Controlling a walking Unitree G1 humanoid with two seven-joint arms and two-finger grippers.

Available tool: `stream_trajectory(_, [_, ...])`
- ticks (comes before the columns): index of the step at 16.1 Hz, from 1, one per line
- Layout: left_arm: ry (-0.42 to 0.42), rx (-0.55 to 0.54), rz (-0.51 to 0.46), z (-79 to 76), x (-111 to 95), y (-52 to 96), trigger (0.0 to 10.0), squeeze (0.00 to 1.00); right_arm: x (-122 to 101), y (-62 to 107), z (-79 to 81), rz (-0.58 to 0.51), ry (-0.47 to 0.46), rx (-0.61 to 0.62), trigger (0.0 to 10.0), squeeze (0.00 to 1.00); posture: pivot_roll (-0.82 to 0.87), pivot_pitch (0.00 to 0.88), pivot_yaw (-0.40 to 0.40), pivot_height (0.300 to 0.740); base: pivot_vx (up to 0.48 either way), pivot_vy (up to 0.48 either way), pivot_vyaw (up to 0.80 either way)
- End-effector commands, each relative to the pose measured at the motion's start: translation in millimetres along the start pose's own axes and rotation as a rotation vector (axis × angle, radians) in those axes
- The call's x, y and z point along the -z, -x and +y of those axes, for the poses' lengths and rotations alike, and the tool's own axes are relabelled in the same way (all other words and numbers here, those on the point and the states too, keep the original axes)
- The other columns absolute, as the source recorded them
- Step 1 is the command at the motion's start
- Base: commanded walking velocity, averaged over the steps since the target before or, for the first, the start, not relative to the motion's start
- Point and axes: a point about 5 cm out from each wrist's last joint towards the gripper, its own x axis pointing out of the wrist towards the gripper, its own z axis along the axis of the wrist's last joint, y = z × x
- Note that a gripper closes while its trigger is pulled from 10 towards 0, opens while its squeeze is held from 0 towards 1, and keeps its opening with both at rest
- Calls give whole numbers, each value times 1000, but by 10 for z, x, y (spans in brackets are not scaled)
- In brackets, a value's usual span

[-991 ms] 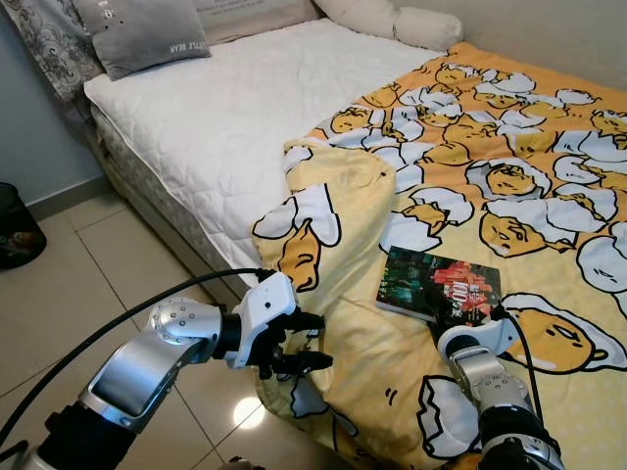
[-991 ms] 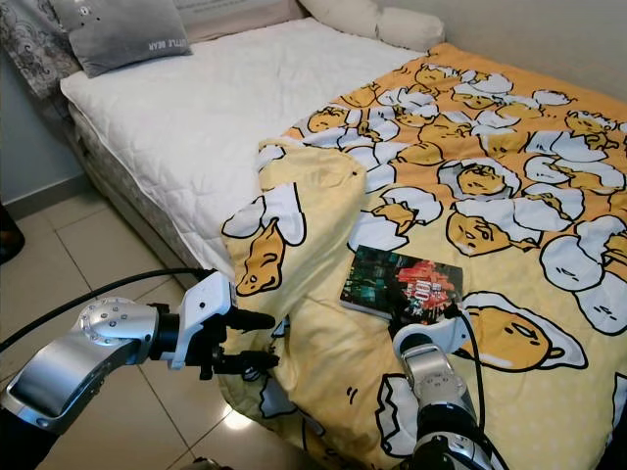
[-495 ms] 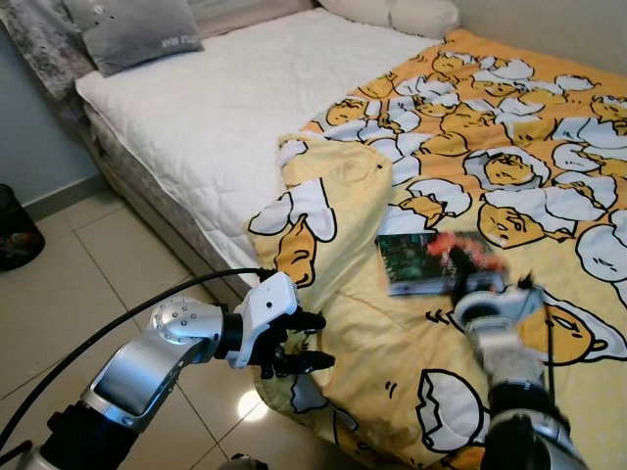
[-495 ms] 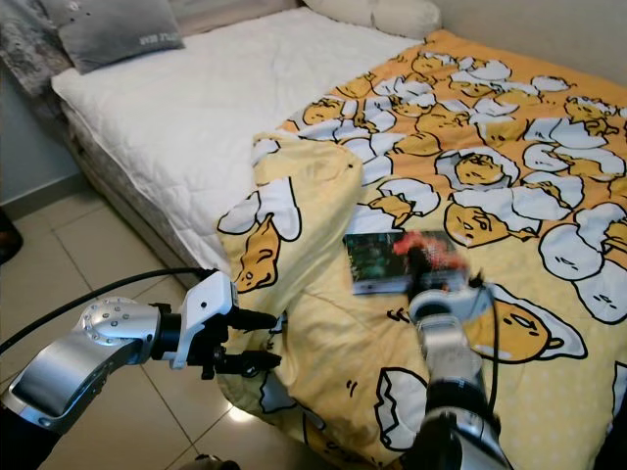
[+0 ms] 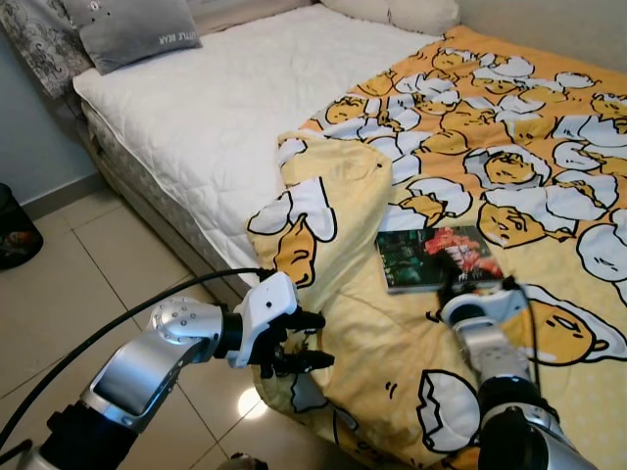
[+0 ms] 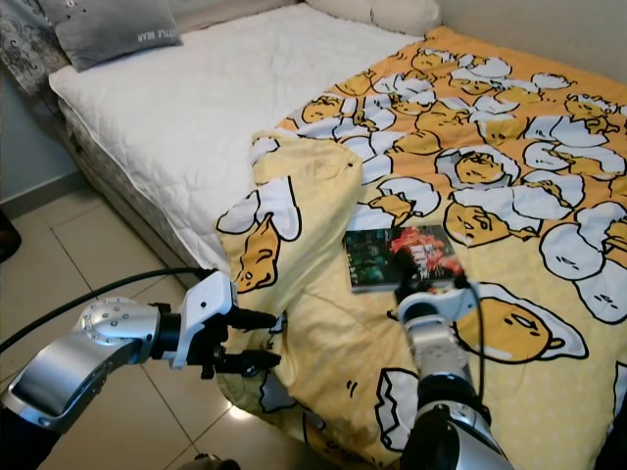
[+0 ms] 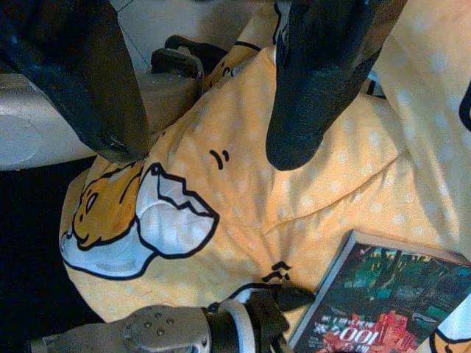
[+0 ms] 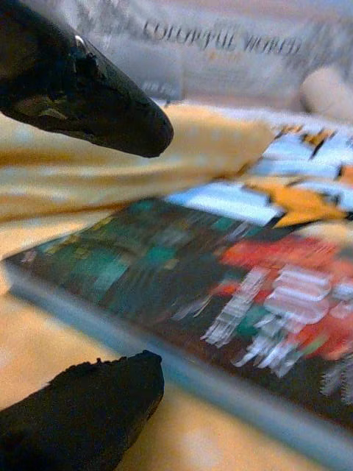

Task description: Clean up the room

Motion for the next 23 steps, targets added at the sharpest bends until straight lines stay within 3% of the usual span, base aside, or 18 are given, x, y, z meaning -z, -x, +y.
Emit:
stream_trajectory(1, [-3,-9,23,-7,29,26,10000,82,10,-1,-54,5,38,61,10000,0,-74,52,23,740,0,0,0])
stream_trajectory(6, [7,9,27,-62,29,25,10000,78,84,30,-159,29,48,99,10000,0,-56,91,30,740,0,0,0])
stream_trajectory(8, [8,13,26,-72,25,40,10000,82,75,-5,-57,3,6,31,10000,0,-47,112,40,740,0,0,0])
stream_trajectory(9, [9,16,24,-72,22,53,10000,86,58,-42,73,-17,-31,-45,10000,0,-50,114,43,740,0,0,0])
stream_trajectory(14, [1,21,20,-54,-13,37,10000,82,-8,-110,289,-41,-51,-136,10000,0,-48,115,47,740,0,0,0])
stream_trajectory(18, [2,21,28,-61,2,58,10000,82,26,-133,299,-15,-12,-117,10000,0,-44,116,43,740,0,0,0])
stream_trajectory(21, [4,19,33,-65,7,59,10000,86,126,-127,212,30,35,-41,10000,0,-34,128,40,740,0,0,0])
stream_trajectory(23, [8,21,35,-86,4,75,10000,86,185,-122,198,36,14,-33,10000,0,-16,151,42,740,0,0,0])
